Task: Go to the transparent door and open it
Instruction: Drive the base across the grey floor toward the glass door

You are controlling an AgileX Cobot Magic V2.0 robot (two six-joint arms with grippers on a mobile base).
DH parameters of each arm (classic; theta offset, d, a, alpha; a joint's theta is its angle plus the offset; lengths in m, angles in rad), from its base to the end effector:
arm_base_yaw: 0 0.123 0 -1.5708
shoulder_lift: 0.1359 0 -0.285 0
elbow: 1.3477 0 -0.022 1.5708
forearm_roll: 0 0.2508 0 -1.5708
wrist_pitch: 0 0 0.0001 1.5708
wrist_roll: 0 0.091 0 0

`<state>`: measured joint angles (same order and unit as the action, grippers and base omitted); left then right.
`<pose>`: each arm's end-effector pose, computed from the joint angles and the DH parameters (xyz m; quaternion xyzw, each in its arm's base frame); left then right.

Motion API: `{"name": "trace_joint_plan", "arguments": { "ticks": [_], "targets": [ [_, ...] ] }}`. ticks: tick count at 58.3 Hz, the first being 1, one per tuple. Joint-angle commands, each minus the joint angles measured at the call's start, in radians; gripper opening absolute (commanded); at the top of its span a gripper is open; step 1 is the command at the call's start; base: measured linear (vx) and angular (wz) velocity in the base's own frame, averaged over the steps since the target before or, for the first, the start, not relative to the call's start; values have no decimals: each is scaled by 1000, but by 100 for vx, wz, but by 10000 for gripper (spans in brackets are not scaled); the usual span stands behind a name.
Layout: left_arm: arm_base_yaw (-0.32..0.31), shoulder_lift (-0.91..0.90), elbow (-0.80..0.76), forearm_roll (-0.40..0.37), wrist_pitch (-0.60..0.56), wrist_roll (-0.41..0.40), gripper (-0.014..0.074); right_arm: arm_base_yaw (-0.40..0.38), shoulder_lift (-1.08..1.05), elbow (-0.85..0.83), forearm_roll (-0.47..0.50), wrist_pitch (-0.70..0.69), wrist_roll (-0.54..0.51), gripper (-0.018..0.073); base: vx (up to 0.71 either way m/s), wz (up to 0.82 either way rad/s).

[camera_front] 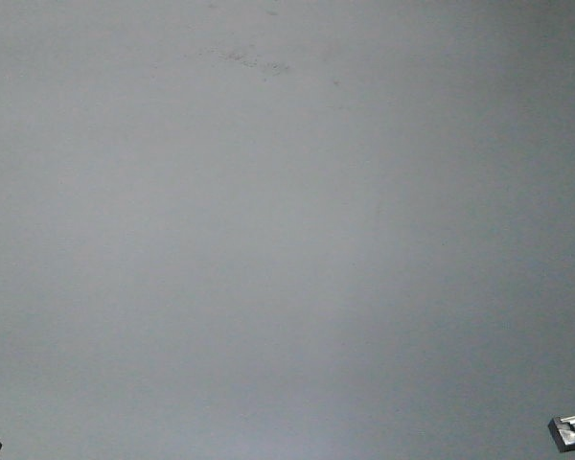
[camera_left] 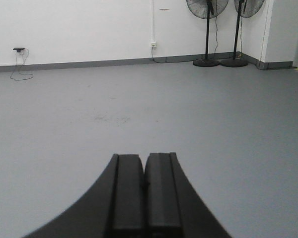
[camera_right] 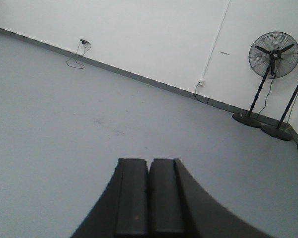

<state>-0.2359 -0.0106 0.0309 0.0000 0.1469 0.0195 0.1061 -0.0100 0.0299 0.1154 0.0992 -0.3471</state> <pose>0.0551 -0.0133 0.1900 0.0936 0.7288 -0.0732 0.6743 0.0565 0.0071 0.1947 -0.1248 0.7071 -0.0398 0.6948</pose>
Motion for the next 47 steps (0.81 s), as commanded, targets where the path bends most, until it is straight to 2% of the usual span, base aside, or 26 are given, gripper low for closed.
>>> {"name": "trace_joint_plan", "arguments": {
  "ticks": [1,47],
  "targets": [
    [-3,-5,10,-6,-80,-2,-6,-5,-16,4,-8,-78,-2,-5,0,0],
    [-3,-5,10,-6,-80,-2,-6,-5,-16,4,-8,-78,-2,-5,0,0]
  ]
}}
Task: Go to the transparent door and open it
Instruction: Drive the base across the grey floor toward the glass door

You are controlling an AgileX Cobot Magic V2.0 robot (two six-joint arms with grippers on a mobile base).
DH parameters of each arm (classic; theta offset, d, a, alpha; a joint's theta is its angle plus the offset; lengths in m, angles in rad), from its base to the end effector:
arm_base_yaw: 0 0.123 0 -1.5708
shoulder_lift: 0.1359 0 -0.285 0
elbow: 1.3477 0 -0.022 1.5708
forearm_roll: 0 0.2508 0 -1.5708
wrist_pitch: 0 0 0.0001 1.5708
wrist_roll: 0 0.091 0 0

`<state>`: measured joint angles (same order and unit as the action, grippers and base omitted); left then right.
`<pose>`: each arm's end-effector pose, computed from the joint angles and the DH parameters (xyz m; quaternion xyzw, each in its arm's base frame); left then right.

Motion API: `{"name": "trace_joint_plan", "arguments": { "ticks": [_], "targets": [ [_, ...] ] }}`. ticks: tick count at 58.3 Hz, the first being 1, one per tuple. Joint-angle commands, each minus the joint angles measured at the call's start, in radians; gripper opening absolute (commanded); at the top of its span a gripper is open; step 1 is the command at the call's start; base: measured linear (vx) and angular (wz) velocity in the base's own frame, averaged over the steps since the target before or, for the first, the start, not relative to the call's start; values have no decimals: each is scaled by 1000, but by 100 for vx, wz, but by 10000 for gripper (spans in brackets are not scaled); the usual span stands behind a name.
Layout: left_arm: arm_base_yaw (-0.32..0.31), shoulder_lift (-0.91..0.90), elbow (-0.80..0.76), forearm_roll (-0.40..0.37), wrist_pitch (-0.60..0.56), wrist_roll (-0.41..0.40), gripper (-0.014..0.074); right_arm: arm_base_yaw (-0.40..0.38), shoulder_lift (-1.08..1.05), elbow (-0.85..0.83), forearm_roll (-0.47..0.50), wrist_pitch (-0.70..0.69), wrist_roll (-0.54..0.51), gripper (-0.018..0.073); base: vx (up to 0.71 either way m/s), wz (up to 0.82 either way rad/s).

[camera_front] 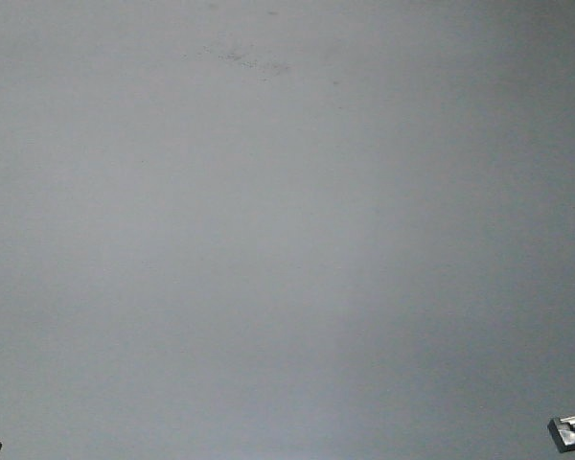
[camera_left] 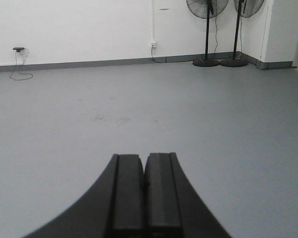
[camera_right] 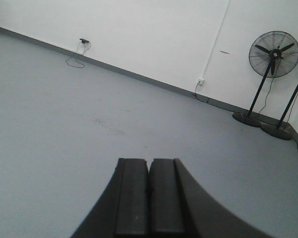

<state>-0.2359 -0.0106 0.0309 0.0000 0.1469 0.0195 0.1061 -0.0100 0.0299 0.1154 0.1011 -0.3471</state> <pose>0.0551 -0.0133 0.1900 0.0936 0.7288 -0.0732 0.6743 0.0565 0.0071 0.1945 -0.1250 0.7078 -0.0397 0.6942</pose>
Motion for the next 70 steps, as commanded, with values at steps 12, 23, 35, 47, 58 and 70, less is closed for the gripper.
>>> {"name": "trace_joint_plan", "arguments": {
  "ticks": [12,23,35,47,58,70],
  "targets": [
    [-3,-5,10,-6,-80,-2,-6,-5,-16,4,-8,-79,-2,-5,6,-2],
    [-3,-5,10,-6,-80,-2,-6,-5,-16,4,-8,-79,-2,-5,15,-1],
    [-3,-5,10,-6,-80,-2,-6,-5,-16,4,-8,-79,-2,-5,22,9],
    [-3,-5,10,-6,-80,-2,-6,-5,-16,4,-8,-79,-2,-5,22,13],
    [-3,-5,10,-6,-80,-2,-6,-5,-16,4,-8,-79,-2,-5,26,-7],
    [-3,-5,10,-6,-80,-2,-6,-5,-16,4,-8,-79,-2,-5,31,-18]
  ]
}}
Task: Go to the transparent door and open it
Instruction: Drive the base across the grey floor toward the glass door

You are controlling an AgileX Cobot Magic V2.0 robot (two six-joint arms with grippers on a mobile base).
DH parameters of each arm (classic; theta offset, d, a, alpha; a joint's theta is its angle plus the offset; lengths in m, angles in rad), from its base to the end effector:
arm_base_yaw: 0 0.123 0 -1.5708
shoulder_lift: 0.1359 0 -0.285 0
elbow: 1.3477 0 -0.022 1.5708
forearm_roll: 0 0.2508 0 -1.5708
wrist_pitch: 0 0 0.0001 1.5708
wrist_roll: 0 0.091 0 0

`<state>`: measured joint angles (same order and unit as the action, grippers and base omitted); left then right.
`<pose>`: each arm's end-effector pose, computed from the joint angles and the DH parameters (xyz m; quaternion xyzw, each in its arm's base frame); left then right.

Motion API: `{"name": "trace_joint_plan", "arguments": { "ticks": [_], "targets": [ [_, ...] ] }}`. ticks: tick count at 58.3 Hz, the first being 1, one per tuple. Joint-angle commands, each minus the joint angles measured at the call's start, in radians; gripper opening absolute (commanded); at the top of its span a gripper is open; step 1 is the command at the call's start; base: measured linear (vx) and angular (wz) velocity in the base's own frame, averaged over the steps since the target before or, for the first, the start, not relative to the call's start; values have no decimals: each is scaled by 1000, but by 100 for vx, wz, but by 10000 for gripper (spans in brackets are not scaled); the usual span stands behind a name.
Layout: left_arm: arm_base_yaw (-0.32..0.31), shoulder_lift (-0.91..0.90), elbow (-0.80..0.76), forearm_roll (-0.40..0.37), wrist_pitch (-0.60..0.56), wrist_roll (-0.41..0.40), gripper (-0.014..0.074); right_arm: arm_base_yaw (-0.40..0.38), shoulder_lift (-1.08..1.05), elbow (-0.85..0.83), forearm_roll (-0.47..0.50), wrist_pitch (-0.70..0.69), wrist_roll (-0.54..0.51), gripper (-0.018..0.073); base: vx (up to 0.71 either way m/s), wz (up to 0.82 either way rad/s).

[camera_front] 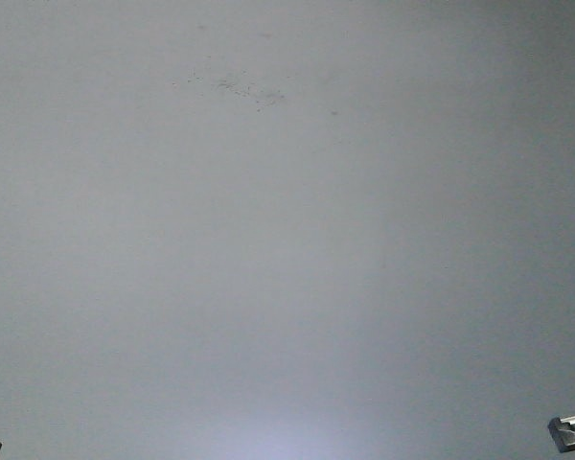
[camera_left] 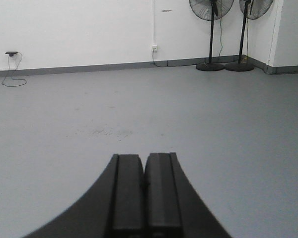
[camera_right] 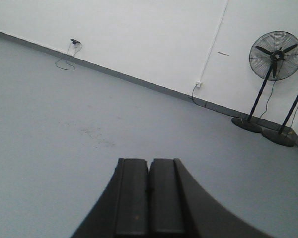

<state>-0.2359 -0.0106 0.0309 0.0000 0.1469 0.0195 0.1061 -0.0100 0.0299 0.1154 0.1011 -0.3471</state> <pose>0.0551 -0.0133 0.1900 0.0936 0.7288 -0.0732 0.6743 0.0565 0.0071 0.1945 -0.1250 0.7078 -0.0397 0.6942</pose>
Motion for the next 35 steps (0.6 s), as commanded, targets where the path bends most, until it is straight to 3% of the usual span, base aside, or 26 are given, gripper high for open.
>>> {"name": "trace_joint_plan", "arguments": {
  "ticks": [1,35],
  "targets": [
    [-3,-5,10,-6,-80,-2,-6,-5,-16,4,-8,-79,-2,-5,32,-18],
    [-3,-5,10,-6,-80,-2,-6,-5,-16,4,-8,-79,-2,-5,35,-9]
  ]
}}
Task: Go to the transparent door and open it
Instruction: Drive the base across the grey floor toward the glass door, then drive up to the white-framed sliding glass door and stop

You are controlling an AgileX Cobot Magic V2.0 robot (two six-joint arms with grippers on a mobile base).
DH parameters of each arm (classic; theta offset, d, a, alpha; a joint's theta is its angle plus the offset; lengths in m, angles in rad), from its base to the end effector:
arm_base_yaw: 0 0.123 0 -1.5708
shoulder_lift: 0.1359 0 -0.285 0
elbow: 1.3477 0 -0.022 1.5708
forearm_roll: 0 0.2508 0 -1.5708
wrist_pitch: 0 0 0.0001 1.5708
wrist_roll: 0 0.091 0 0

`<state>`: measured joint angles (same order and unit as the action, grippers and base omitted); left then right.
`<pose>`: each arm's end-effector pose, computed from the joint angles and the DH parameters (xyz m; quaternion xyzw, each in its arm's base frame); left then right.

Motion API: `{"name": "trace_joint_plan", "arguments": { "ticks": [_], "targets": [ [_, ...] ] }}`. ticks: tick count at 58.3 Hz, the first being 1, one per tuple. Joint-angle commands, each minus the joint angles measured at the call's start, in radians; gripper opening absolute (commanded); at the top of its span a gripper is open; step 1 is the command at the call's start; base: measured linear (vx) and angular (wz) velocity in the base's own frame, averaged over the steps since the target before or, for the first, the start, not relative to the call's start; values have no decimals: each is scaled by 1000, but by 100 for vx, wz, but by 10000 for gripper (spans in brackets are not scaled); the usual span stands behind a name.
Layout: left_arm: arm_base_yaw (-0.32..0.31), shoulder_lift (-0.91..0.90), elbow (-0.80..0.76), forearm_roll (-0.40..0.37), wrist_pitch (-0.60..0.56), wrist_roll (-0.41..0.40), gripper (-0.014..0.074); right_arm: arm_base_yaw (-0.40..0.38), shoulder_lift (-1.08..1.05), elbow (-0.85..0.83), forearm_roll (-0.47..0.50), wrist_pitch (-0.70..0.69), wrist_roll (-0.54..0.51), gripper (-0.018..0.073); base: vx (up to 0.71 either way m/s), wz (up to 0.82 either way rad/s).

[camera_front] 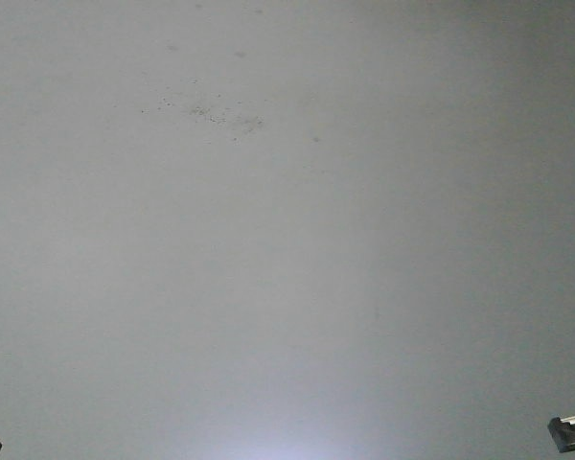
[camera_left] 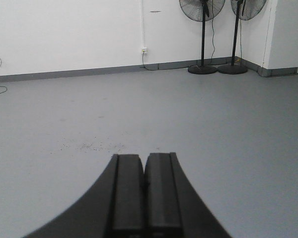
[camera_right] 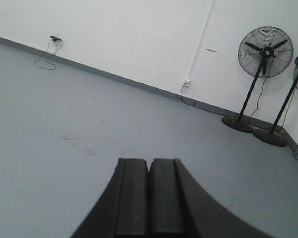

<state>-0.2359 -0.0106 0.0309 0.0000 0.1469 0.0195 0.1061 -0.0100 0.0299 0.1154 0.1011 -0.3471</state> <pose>0.0551 -0.0133 0.1900 0.0936 0.7288 -0.0732 0.6743 0.0565 0.0071 0.1945 -0.1250 0.7078 -0.0397 0.6942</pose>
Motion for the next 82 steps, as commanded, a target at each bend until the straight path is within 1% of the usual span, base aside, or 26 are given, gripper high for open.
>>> {"name": "trace_joint_plan", "arguments": {
  "ticks": [1,15,30,82],
  "targets": [
    [-3,-5,10,-6,-80,-2,-6,-5,-16,4,-8,-79,-2,-5,38,7],
    [-3,-5,10,-6,-80,-2,-6,-5,-16,4,-8,-79,-2,-5,39,21],
    [-3,-5,10,-6,-80,-2,-6,-5,-16,4,-8,-79,-2,-5,41,46],
    [-3,-5,10,-6,-80,-2,-6,-5,-16,4,-8,-79,-2,-5,44,75]
  ]
}}
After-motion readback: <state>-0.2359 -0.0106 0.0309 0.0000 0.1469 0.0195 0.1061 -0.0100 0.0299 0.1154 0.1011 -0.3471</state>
